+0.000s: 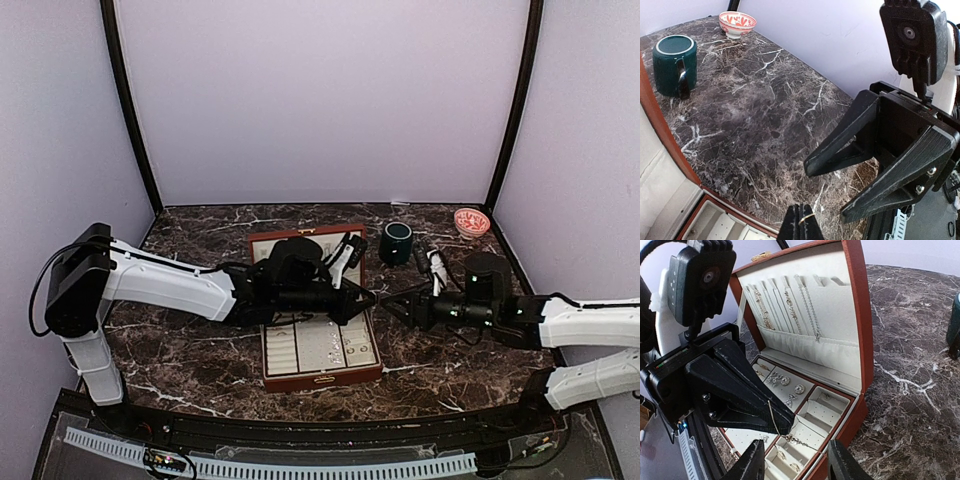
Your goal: Organize the mixed jewelry
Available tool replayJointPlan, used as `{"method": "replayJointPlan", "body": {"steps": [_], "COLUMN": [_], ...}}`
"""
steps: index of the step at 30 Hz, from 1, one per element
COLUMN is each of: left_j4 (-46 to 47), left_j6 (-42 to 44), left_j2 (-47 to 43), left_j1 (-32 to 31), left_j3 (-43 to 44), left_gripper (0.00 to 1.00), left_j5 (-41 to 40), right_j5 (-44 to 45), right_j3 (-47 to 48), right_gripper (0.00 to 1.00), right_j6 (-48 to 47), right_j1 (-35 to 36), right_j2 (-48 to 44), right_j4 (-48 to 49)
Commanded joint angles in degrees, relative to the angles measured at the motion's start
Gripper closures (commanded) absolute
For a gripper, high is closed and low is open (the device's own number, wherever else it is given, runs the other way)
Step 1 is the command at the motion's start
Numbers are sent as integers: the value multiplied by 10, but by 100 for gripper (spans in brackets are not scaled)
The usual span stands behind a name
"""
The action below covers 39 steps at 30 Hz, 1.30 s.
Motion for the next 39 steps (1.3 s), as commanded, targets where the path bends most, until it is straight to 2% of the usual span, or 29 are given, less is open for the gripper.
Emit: {"method": "replayJointPlan", "body": {"steps": [1,10,19,24,34,39], "left_j4": [-13,-17,-15,-10,14,26], "left_j6": [-4,-6,-7,-11,-17,-13], "left_j2": [-28,-29,-33,-35,-45,-69], "left_j1": [2,2,2,2,3,3], "left_j3": [21,23,24,24,23,26], "left_gripper": [100,100,100,100,100,100], "left_j5": [-4,-10,-5,-4,8,4], "right_j5": [20,8,32,20,44,90], "right_j3": [5,0,-1,7,6,18], "right_gripper": [58,69,71,82,82,81], "right_j6": [-14,-14,-12,-14,-7,-4], "right_j1": [13,20,23,25,30,30], "right_j2": [25,65,73,100,102,82], "right_j4": [62,87,106,116,129,102]}}
